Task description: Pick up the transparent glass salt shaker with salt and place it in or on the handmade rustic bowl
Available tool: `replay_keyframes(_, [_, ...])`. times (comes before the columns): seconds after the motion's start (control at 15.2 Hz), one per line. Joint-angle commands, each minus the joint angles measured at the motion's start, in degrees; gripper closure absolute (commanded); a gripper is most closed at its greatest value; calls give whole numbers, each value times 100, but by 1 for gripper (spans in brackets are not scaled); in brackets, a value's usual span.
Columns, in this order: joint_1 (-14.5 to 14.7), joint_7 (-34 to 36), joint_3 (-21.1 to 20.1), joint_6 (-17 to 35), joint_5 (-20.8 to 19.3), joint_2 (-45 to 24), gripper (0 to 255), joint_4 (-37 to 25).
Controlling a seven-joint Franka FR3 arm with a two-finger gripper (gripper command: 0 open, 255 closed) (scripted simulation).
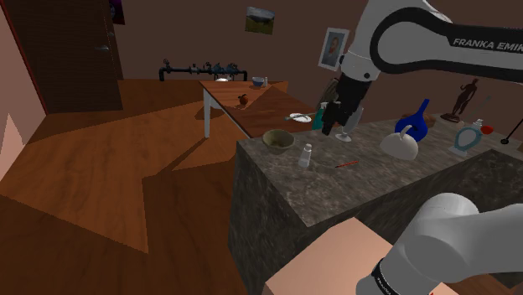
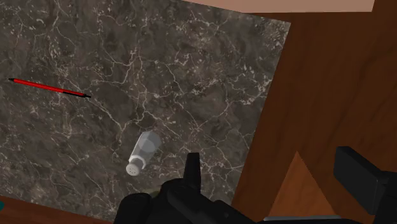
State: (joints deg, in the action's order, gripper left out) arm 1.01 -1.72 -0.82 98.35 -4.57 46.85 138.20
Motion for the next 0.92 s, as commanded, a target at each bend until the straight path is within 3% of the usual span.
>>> replay_keyframes(0.0, [0,0,0,0,0,0,0,0])
replay_keyframes(0.86, [-413,-635,817,1533,-482,-2427,0,-451])
